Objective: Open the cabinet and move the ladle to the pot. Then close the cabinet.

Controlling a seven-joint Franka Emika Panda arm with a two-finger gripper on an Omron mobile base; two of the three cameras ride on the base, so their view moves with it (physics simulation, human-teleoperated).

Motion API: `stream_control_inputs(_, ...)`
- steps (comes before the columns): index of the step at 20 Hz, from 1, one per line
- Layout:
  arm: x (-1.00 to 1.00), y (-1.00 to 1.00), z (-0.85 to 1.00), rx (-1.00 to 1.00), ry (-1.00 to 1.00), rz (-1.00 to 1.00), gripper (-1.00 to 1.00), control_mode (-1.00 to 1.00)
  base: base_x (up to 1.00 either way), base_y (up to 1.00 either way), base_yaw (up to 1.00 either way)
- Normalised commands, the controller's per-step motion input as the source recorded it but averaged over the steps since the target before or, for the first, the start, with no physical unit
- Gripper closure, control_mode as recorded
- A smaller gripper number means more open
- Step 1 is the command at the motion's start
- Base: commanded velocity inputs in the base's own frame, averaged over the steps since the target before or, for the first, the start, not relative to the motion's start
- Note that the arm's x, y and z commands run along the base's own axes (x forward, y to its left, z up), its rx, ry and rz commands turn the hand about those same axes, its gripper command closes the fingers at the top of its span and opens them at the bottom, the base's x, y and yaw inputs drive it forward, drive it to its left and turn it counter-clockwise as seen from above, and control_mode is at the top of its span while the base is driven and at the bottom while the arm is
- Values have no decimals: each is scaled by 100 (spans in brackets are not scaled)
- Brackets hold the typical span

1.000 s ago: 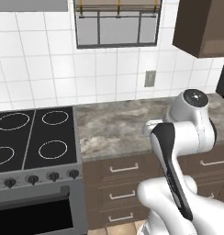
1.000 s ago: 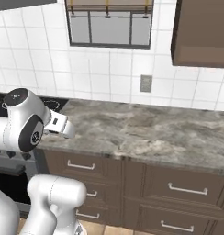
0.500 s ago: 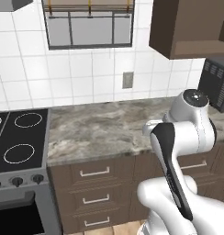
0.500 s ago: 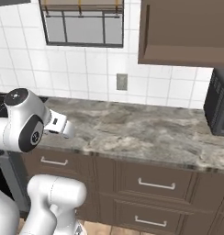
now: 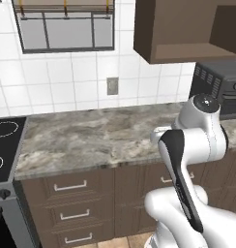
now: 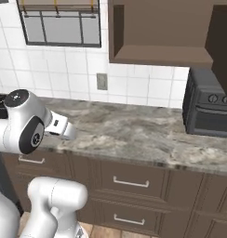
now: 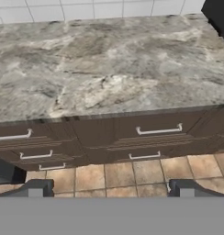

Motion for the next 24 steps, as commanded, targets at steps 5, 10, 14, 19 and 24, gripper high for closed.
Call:
stream_control_inputs(5, 0, 0, 0, 0, 0, 0, -100, 100, 0, -55, 0)
stream_control_inputs(10, 0, 0, 0, 0, 0, 0, -100, 100, 0, -52, 0)
stream_control_inputs(14, 0, 0, 0, 0, 0, 0, -100, 100, 0, -48, 0)
stream_control_inputs(19, 0, 0, 0, 0, 0, 0, -100, 100, 0, -48, 0)
stream_control_inputs(24, 0, 0, 0, 0, 0, 0, -100, 100, 0, -41, 0)
